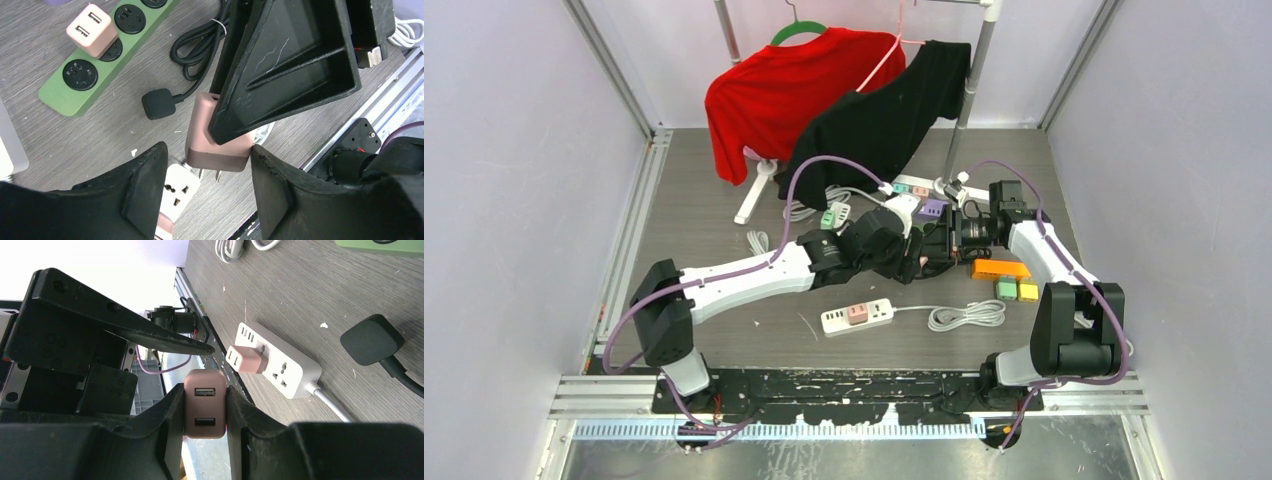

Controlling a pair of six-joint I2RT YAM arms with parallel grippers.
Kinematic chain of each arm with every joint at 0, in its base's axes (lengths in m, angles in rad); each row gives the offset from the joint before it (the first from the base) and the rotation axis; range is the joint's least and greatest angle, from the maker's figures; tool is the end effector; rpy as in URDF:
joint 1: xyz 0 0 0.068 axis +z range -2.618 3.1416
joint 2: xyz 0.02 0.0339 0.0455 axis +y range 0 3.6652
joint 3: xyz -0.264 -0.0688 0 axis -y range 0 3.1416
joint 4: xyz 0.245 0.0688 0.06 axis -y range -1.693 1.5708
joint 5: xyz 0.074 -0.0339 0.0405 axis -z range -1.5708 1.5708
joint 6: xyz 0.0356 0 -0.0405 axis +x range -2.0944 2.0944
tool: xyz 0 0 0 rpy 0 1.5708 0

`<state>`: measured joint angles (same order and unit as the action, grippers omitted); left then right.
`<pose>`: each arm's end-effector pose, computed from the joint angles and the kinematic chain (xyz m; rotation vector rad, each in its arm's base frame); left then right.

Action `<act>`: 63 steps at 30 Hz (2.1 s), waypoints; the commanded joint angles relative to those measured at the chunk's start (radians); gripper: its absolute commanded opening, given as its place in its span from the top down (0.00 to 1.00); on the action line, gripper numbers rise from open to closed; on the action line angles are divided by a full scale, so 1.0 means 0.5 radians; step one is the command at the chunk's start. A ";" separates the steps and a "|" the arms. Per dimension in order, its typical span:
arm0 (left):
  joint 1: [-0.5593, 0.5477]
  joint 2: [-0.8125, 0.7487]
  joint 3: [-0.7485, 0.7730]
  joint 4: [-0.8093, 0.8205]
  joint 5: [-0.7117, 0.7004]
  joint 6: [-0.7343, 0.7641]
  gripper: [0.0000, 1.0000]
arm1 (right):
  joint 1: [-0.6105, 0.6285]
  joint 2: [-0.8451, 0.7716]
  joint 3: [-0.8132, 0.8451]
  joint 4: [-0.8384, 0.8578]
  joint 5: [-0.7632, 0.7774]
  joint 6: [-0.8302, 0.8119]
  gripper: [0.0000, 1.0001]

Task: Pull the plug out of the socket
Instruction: Place the plug at the center of the board.

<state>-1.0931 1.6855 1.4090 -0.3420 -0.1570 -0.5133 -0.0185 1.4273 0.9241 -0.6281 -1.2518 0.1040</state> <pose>0.1848 -0.3449 0.3033 0.5621 2.2074 -0.7203 0.2626 0.0290 0.2321 -0.2268 2.2879 1.6609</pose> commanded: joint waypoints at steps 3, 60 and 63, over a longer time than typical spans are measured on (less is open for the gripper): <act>-0.004 0.063 0.139 0.018 0.042 -0.017 0.42 | 0.024 -0.004 0.082 -0.037 -0.052 -0.039 0.99; 1.511 -1.595 -1.135 -0.518 0.215 -0.018 1.00 | -0.378 -0.085 0.312 -1.112 0.191 -1.737 0.22; 1.637 -1.502 -1.109 -0.518 0.314 0.053 1.00 | -0.445 -0.047 0.310 -1.131 0.202 -1.806 0.22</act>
<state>-0.3416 0.8948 0.8024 -0.5812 -0.0917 -0.5686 -0.2077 1.3827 1.0470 -1.1049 -1.1248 -0.6331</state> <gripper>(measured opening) 0.459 0.778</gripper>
